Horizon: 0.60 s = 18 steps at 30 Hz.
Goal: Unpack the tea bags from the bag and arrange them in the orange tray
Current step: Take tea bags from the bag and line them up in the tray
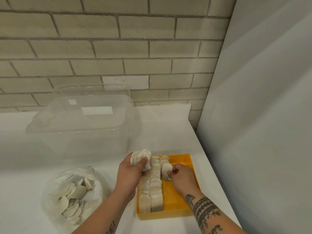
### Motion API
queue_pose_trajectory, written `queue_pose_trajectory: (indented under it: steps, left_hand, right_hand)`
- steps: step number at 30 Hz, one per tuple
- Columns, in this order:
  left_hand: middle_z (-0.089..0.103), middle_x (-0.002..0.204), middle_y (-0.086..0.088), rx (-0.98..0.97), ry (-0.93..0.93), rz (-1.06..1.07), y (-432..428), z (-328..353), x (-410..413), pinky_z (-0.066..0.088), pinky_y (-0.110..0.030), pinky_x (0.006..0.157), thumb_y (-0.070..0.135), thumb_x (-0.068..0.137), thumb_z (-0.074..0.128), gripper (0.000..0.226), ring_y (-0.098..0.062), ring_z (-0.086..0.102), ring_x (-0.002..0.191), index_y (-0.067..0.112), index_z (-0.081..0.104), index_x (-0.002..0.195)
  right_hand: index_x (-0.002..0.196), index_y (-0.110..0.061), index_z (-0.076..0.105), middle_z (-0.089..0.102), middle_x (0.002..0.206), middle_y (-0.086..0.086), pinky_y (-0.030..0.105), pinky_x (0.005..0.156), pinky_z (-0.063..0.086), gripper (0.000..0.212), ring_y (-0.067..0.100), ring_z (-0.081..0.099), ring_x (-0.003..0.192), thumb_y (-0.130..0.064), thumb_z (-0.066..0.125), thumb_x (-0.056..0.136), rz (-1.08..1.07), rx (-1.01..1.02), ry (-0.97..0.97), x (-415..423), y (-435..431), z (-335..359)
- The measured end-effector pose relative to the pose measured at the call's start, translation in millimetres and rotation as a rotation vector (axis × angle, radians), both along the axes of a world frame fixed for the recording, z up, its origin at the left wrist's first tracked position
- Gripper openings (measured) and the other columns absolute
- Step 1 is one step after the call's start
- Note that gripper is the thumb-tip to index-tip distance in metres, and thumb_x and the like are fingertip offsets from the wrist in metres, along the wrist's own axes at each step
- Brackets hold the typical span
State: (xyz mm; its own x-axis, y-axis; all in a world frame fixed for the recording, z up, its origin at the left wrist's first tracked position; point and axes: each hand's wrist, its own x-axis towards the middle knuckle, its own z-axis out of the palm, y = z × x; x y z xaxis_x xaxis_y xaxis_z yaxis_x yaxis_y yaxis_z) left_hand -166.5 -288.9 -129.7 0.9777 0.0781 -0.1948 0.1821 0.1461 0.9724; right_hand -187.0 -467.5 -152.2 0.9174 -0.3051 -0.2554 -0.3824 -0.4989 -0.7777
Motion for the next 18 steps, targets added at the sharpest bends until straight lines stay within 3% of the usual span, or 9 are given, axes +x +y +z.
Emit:
queue_pose_trajectory:
  steps: [5,11,18]
  left_hand:
    - [0.077,0.102,0.000,0.024,-0.003,0.000,1.0,-3.6,0.4,0.061,-0.035,0.077,0.019,0.091,0.074,0.021,-0.020,0.074,0.097,0.021,0.072,0.112]
    - [0.078,0.100,0.001,0.029,0.012,0.006,0.6,-3.1,0.9,0.063,-0.041,0.083,0.019,0.091,0.074,0.020,-0.020,0.074,0.096,0.022,0.072,0.111]
    - [0.078,0.100,0.001,0.047,0.007,0.004,-0.7,0.2,-0.7,0.062,-0.040,0.083,0.021,0.092,0.073,0.018,-0.018,0.074,0.095,0.024,0.072,0.110]
  right_hand:
    - [0.098,-0.022,0.068,0.067,0.087,-0.013,0.009,0.061,0.042,0.010,-0.001,0.061,0.080,-0.021,0.075,0.090,-0.064,0.061,-0.050,4.1,3.8,0.6]
    - [0.103,-0.026,0.056,0.064,0.092,-0.013,0.010,0.063,0.043,0.028,-0.002,0.059,0.082,-0.021,0.078,0.087,-0.075,0.079,-0.004,4.1,3.6,-3.1]
    - [0.101,-0.022,0.064,0.065,0.090,-0.012,0.011,0.060,0.042,0.011,-0.001,0.059,0.080,-0.017,0.070,0.093,-0.085,0.026,-0.026,9.4,6.5,-3.2]
